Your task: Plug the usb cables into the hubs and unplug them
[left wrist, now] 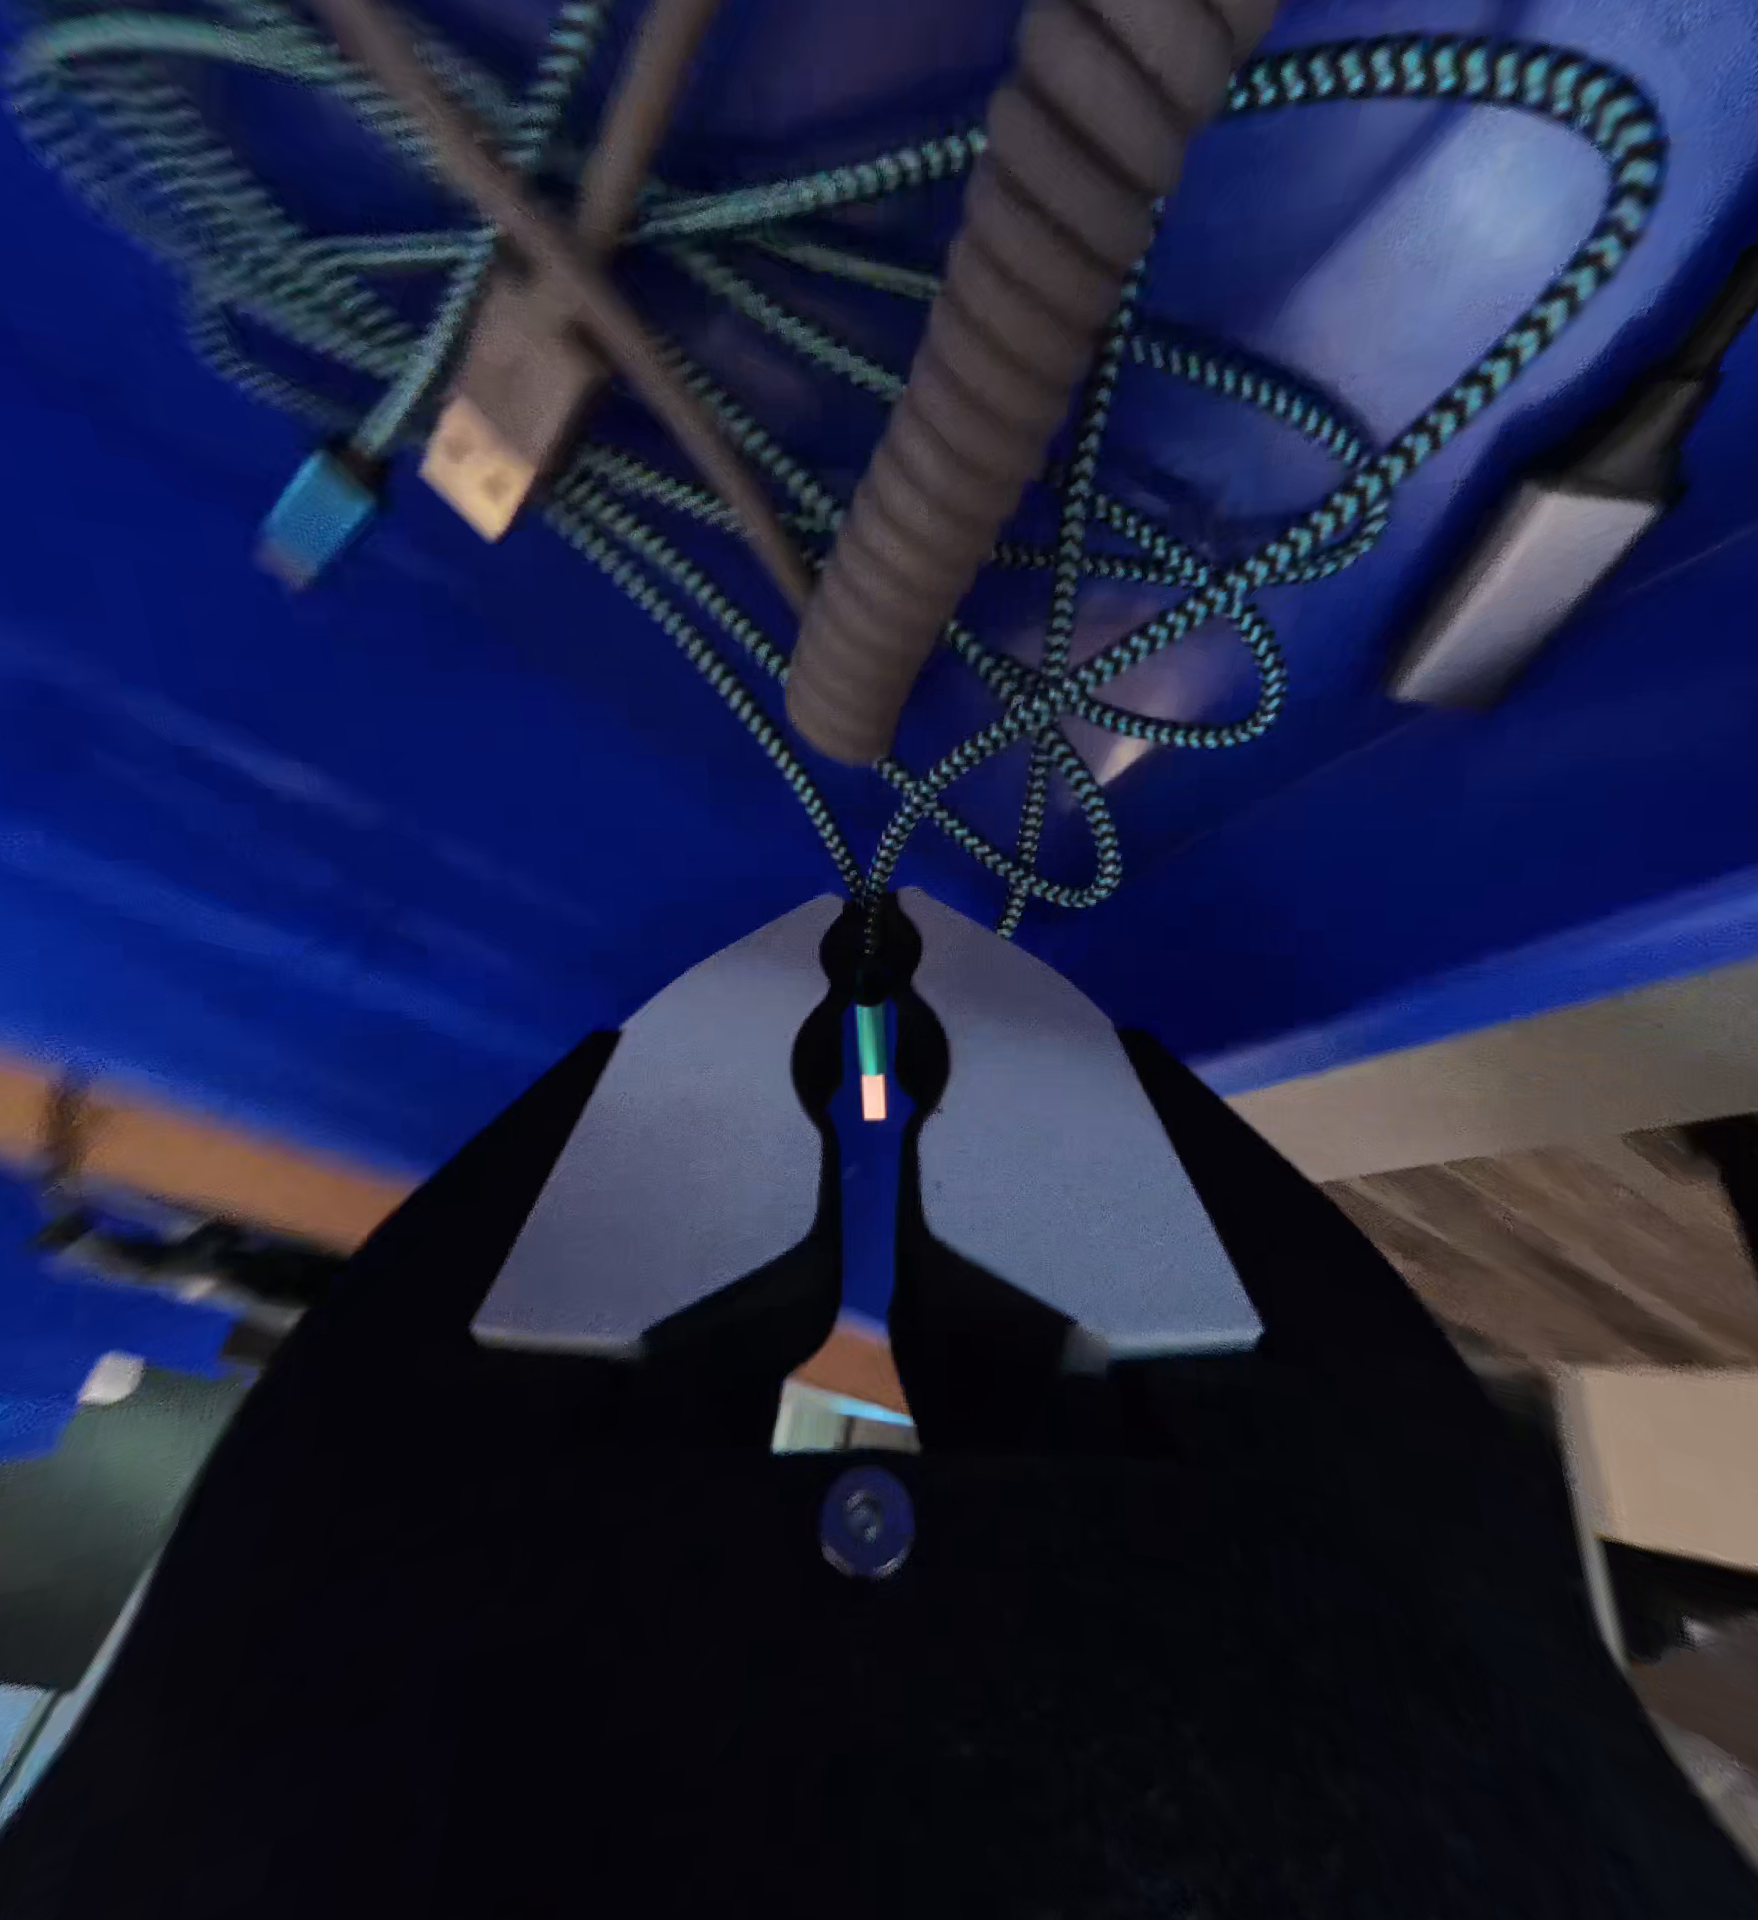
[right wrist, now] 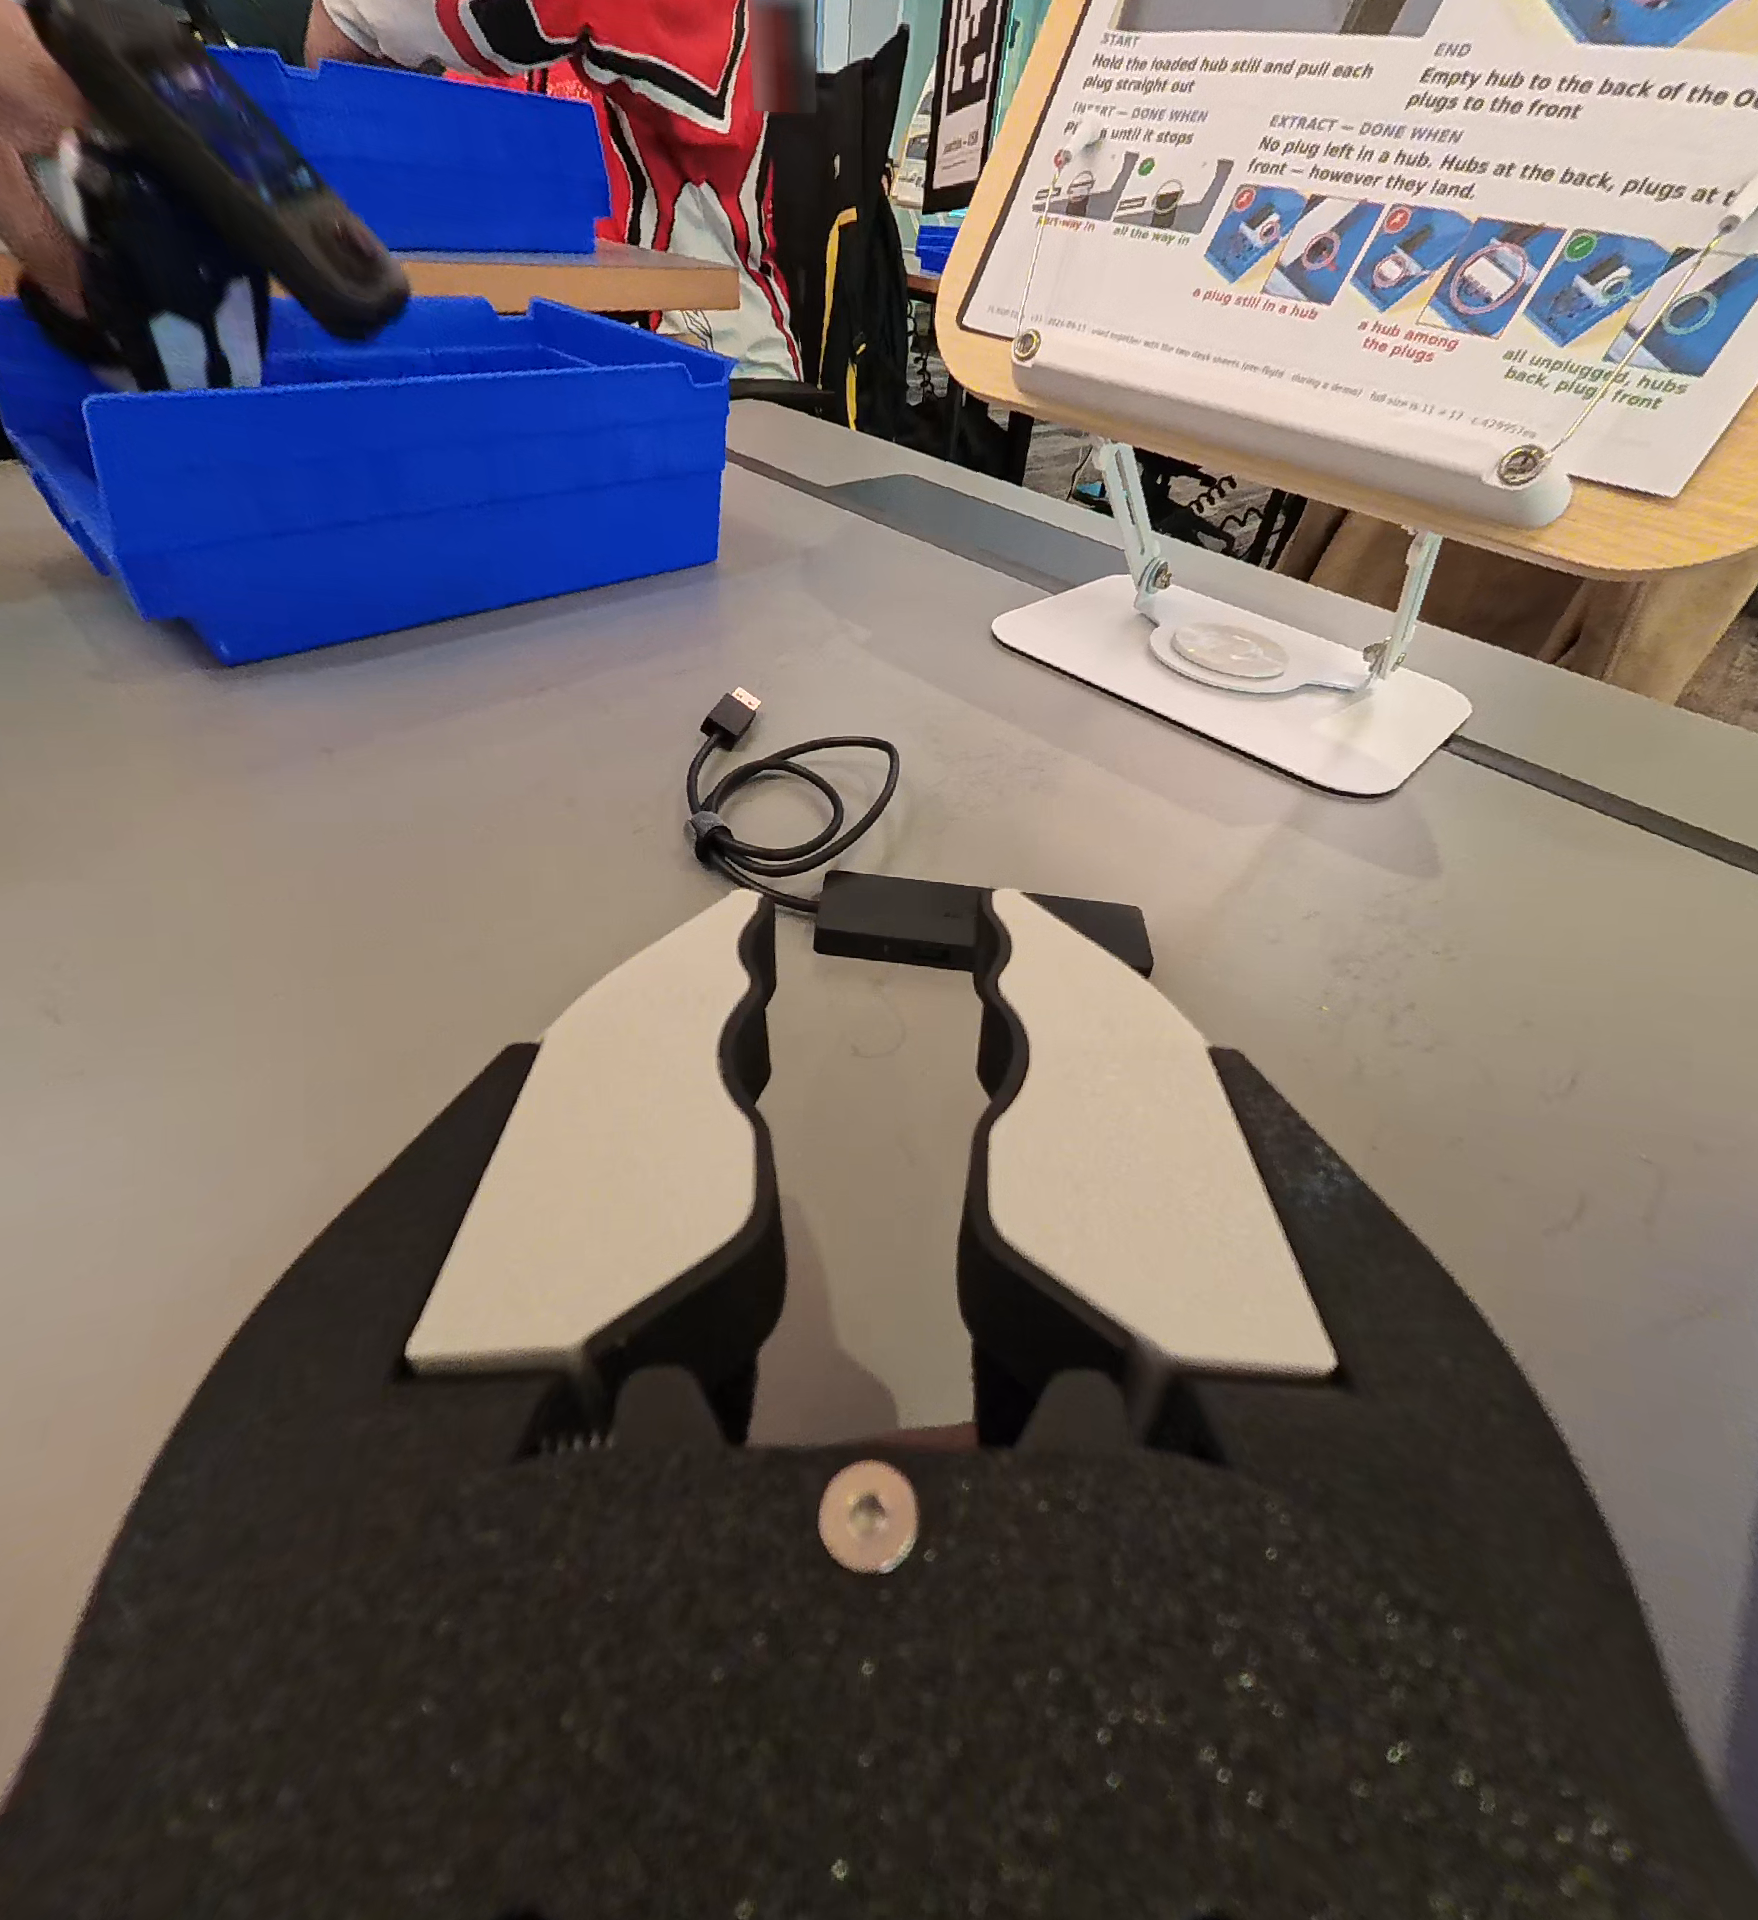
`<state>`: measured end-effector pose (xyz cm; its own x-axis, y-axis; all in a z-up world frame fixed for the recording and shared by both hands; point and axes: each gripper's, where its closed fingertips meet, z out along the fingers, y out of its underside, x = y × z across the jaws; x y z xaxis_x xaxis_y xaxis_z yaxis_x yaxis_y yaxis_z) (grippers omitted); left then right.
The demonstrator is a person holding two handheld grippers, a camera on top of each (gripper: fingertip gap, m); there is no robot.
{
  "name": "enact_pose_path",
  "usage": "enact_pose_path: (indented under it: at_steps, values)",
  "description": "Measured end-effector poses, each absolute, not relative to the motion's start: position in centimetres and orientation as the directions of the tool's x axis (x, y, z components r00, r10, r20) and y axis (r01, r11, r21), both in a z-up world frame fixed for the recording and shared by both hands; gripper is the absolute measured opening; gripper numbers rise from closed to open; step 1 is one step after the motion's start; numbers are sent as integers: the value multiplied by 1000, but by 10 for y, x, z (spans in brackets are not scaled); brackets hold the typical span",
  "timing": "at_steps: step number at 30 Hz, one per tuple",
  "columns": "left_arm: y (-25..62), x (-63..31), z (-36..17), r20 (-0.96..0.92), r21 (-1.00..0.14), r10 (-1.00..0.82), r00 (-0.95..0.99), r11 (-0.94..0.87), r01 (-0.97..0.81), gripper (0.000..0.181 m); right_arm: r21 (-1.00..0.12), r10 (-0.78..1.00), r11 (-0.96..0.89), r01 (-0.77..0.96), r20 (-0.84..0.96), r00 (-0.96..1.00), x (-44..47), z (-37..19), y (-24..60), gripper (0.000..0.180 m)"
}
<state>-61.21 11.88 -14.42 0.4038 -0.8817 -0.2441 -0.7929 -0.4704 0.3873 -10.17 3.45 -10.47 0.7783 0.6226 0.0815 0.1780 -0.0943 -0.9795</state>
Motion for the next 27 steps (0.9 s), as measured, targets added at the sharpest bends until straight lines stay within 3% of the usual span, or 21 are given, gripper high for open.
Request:
enact_pose_path:
  at_steps: [5,12,16,21,27]
  values:
    - [141,-599,-44,-470,245,-813,344,-495,-834,3,-978,622,-91,187,90,777,-103,-105,34,36]
    - [159,-591,109,-760,200,-613,218,-539,-818,2,-976,620,-85,201,106,777,-103,-106,34,35]
    - [148,-546,164,-805,90,-552,217,-476,-875,2,-978,617,-81,192,102,780,-102,-105,34,35]
    - [97,-439,150,-751,-43,-638,167,-205,-978,2,-982,611,-86,167,80,787,-100,-103,35,34]
    - [5,-319,34,-597,-148,-802,-32,149,-978,3,-986,602,-104,134,45,797,-96,-102,37,33]
